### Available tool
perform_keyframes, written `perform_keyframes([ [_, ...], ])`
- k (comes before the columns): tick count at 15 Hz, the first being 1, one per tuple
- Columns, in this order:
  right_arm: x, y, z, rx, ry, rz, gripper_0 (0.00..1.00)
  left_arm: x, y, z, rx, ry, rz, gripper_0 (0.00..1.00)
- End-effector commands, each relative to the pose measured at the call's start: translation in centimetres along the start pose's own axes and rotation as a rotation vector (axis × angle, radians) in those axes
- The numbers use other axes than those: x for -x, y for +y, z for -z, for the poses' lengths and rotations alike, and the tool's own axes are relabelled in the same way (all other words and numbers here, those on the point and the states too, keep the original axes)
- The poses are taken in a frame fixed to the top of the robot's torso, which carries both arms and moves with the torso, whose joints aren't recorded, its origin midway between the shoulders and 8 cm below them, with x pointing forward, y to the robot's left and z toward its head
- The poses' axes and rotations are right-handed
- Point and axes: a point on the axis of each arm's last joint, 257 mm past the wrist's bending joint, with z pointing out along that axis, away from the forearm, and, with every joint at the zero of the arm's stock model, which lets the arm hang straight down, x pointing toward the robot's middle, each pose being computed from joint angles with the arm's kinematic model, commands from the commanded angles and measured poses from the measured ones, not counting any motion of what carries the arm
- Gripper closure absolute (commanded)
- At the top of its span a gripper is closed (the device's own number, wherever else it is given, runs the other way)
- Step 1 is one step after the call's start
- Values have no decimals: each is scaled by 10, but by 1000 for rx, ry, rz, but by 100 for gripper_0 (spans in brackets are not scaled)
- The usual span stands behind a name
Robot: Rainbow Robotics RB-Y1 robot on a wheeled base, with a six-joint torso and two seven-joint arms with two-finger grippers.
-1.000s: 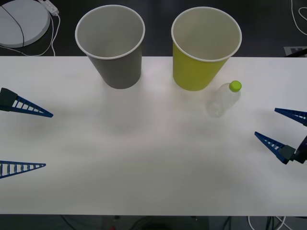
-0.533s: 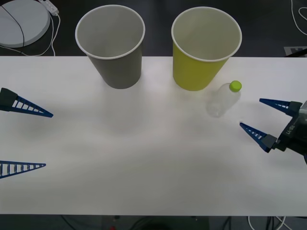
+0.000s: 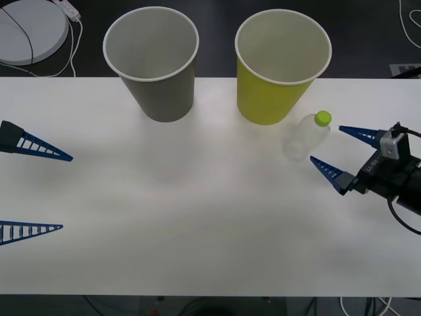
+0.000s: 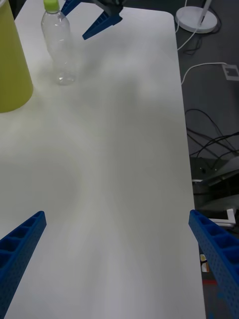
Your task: Put the can into the green bin and the plastic bottle into the gray bin
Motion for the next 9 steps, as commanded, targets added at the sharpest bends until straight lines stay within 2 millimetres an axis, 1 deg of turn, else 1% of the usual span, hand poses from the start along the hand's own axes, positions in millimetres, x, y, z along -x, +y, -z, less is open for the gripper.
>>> perform_keyframes([
  [1, 3, 2, -12, -4, -3, 2, 0, 0, 0, 0, 0, 0, 0, 0],
  [9, 8, 3, -37, -29, 3, 9, 0, 0, 0, 0, 0, 0, 0, 0],
])
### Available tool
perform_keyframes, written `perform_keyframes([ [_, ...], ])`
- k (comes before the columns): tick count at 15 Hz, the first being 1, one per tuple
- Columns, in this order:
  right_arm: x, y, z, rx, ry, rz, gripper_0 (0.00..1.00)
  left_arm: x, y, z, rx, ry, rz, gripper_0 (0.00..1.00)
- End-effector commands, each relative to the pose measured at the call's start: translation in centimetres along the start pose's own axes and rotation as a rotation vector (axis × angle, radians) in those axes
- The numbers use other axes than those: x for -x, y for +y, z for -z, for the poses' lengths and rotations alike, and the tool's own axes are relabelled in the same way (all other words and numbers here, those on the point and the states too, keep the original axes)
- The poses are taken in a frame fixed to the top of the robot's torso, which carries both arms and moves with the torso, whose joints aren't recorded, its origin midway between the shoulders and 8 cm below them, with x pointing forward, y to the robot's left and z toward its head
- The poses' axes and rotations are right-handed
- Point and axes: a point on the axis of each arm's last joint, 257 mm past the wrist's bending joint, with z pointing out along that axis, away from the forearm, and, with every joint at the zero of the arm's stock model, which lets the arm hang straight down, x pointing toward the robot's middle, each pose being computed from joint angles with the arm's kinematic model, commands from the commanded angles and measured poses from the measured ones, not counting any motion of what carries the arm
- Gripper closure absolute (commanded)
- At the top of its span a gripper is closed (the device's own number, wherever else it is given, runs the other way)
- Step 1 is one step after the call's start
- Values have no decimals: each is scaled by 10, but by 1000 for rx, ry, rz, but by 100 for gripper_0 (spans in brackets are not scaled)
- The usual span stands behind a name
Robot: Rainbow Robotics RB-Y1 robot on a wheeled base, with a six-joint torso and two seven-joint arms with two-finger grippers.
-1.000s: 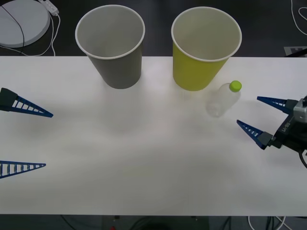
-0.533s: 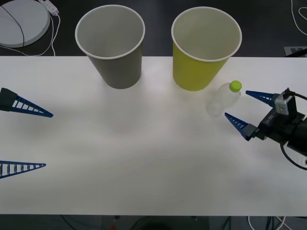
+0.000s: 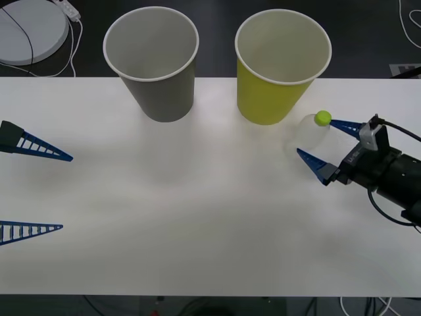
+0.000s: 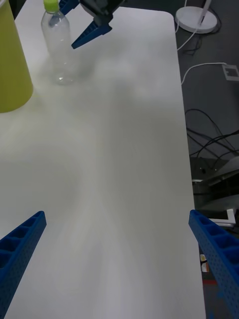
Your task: Put the can into the green bin and the plastic bottle into the gray bin
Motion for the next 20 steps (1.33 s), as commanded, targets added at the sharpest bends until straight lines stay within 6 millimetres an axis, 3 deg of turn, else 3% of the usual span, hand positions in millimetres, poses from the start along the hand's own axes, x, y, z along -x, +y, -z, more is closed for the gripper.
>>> perform_keyframes([
  [1, 2, -1, -7, -11, 0, 0, 0, 0, 0, 0, 0, 0, 0, 0],
  [9, 0, 1, -23, -11, 18, 10, 0, 0, 0, 0, 0, 0, 0, 0],
  [16, 0, 3, -25, -8, 15, -11, 0, 0, 0, 0, 0, 0, 0, 0],
  [17, 1, 4, -26, -2, 13, -4, 27, 0, 0, 0, 0, 0, 0, 0],
  [18, 2, 6, -25, 3, 9, -22, 97, 0, 0, 0, 0, 0, 0, 0],
  [20, 5, 9, -28, 7, -4, -42, 100, 0, 0, 0, 0, 0, 0, 0],
])
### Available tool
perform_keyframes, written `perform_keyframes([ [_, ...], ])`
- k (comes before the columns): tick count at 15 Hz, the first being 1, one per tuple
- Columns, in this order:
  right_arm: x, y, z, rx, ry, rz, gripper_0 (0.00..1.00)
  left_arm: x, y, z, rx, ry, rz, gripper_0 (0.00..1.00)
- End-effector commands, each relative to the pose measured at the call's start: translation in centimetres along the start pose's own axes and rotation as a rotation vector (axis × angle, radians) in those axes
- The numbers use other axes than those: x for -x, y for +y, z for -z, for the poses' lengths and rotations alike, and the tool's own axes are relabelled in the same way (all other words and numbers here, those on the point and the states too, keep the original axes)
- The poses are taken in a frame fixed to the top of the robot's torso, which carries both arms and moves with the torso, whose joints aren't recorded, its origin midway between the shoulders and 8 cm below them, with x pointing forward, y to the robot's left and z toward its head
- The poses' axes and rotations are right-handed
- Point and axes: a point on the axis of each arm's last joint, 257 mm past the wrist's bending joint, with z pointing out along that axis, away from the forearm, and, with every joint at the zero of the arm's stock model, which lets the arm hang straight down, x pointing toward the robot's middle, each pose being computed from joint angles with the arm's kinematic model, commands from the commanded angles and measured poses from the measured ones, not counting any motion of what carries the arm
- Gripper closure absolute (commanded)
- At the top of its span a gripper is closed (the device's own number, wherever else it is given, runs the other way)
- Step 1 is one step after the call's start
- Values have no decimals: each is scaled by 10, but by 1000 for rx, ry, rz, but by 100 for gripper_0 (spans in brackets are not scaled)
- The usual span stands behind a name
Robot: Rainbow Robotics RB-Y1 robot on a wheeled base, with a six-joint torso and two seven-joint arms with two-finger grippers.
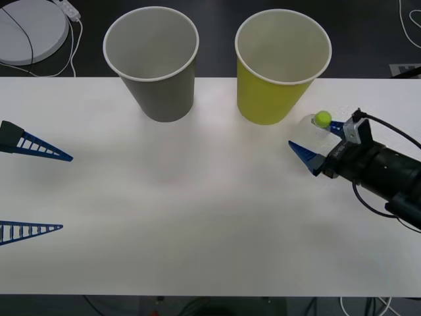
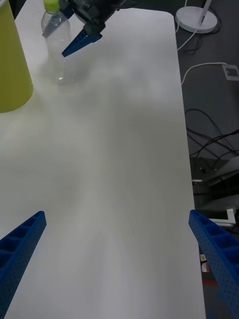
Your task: Put the can into the green bin and the plastic bottle into the gray bin
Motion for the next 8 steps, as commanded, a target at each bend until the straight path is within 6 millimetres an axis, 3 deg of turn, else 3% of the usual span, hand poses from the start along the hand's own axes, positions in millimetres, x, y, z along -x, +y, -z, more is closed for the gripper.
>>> perform_keyframes([
  [1, 3, 4, -2, 5, -15, -25, 100, 0, 0, 0, 0, 0, 0, 0],
  [8, 5, 4, -2, 12, -18, -25, 100, 0, 0, 0, 0, 0, 0, 0],
])
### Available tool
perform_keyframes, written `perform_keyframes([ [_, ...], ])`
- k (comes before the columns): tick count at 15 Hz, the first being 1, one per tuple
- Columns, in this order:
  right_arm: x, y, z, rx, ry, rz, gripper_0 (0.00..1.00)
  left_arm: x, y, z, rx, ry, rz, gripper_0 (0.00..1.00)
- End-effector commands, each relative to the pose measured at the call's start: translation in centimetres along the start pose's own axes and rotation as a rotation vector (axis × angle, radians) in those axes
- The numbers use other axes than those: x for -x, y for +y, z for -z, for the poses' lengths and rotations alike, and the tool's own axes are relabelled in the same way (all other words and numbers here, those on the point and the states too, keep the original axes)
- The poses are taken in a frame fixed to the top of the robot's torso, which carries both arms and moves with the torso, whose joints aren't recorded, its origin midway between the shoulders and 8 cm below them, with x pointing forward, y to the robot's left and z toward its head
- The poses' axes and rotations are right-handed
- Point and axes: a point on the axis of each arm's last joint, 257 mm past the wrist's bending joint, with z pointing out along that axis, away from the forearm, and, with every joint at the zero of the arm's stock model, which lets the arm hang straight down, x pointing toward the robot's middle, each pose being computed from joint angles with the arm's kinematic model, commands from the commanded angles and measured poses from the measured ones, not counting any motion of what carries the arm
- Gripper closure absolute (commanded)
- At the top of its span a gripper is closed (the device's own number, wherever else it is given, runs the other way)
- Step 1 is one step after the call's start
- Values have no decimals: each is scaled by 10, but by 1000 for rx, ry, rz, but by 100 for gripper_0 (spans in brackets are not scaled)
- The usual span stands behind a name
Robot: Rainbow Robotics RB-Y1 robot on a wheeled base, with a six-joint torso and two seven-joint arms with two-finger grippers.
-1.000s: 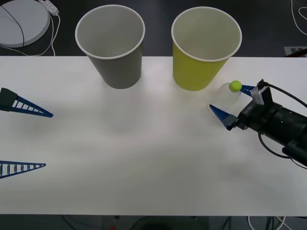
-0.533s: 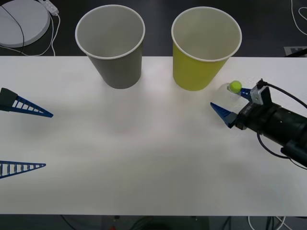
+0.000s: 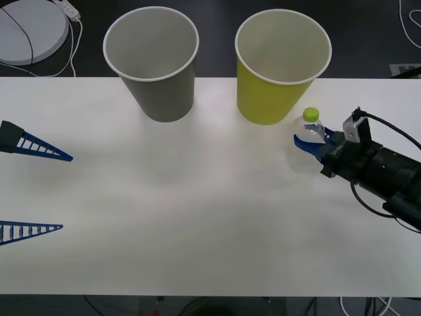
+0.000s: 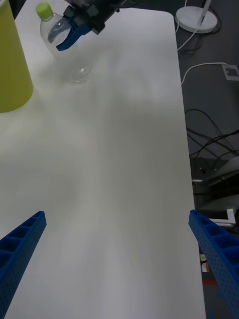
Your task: Put the can into the green bin and the plastic bottle into the gray bin
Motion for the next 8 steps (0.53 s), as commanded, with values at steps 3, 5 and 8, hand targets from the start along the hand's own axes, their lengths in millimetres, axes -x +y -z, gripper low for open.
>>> perform_keyframes([
  [3, 2, 0, 1, 5, -5, 2, 100, 0, 0, 0, 0, 0, 0, 0],
  [5, 4, -1, 3, 8, -9, 3, 100, 0, 0, 0, 0, 0, 0, 0],
  [8, 5, -1, 9, 21, -11, -3, 100, 0, 0, 0, 0, 0, 0, 0],
])
